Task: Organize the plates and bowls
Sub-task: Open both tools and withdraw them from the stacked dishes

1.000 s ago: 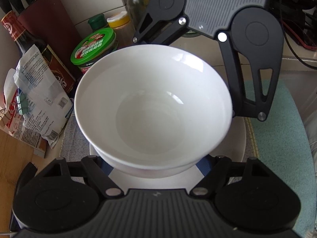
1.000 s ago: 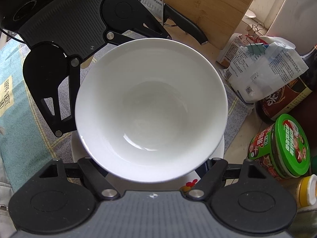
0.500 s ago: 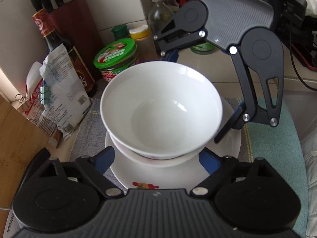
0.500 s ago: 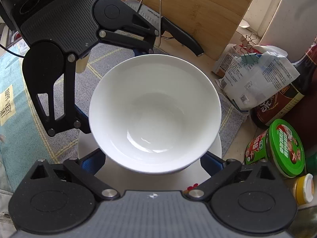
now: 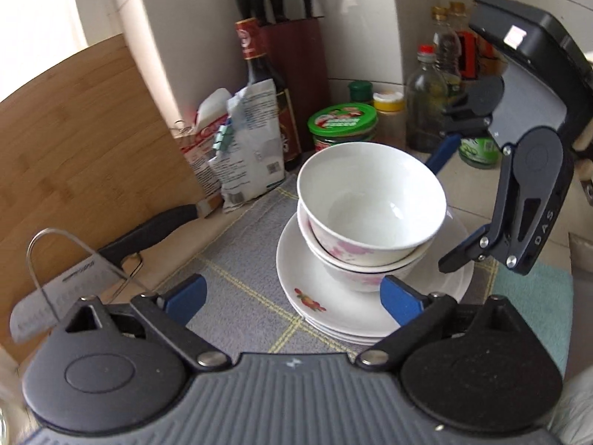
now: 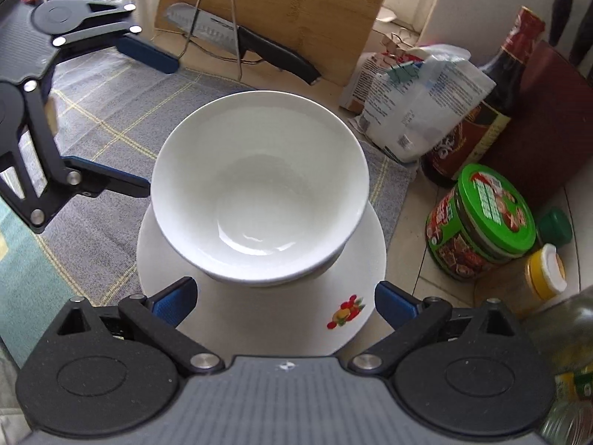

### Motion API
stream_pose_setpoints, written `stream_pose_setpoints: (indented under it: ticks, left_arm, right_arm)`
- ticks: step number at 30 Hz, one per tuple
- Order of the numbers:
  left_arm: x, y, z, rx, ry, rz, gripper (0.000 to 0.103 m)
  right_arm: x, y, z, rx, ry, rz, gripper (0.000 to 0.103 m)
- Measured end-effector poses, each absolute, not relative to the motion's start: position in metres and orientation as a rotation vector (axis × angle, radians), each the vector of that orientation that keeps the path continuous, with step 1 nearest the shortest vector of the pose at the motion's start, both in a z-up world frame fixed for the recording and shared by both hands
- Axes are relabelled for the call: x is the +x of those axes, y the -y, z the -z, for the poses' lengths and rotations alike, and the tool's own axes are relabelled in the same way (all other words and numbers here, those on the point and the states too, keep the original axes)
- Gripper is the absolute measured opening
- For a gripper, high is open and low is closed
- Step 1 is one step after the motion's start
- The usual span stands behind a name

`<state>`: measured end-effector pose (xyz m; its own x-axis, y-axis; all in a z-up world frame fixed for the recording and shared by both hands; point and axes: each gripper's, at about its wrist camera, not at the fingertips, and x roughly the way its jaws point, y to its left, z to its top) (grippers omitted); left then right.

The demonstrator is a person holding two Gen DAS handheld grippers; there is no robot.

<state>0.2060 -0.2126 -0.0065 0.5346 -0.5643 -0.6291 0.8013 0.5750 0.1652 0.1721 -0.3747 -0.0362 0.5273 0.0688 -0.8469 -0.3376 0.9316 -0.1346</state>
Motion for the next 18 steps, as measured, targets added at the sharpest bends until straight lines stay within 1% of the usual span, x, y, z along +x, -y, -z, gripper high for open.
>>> stream_pose_setpoints:
  ticks: [4, 8, 14, 18]
  left_arm:
    - [0.184, 0.192, 0.002, 0.366, -0.557, 0.748, 0.101]
    - [0.166, 0.173, -0.007, 0.238, -0.599, 0.684, 0.101]
    - [0.131, 0.158, -0.022, 0.264, -0.649, 0.561, 0.101]
    - [0.11, 0.145, -0.034, 0.255, -0.684, 0.531, 0.101]
  right_arm:
    - [0.158, 0.362, 0.039, -0.235, -1.037, -0.105, 0.103]
    - [0.145, 0.355, 0.038, -0.055, -1.032, 0.096, 0.103]
    - [0.098, 0.328, 0.036, 0.21, -0.986, 0.318, 0.103]
    - [0.061, 0.296, 0.024, 0.227, -0.927, 0.4, 0.103]
